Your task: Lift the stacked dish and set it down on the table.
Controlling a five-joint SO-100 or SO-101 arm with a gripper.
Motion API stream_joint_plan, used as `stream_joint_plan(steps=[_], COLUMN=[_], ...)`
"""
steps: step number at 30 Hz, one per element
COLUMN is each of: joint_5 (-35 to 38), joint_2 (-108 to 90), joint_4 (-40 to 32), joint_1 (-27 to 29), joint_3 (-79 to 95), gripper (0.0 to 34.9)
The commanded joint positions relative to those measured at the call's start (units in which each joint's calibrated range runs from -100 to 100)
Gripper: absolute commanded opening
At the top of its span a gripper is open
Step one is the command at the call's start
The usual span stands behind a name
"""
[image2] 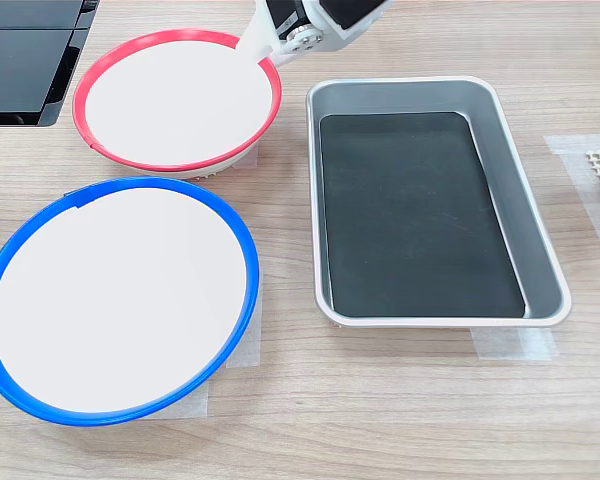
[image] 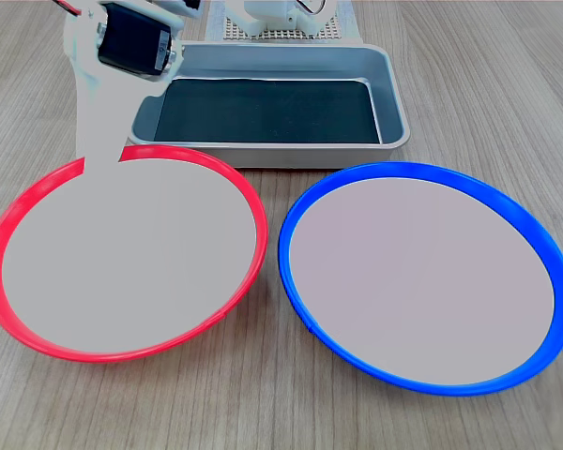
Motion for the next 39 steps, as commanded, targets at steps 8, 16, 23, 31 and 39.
stream_joint_plan(steps=[8, 16, 23, 31, 39], joint_5=[1.37, -11.97, -25.84, -27.40, -29.79], joint_2=[-21.79, -52.58, -79.70, -92.83, -100.94], joint_4=[7.64, 12.10, 8.14, 20.76, 33.15], joint_1=[-1.15, -8.49, -15.93, -14.99, -17.72], joint_3=[12.10, 29.67, 52.33, 60.44, 60.44], gripper=[8.0, 0.1, 0.1, 0.1, 0.1])
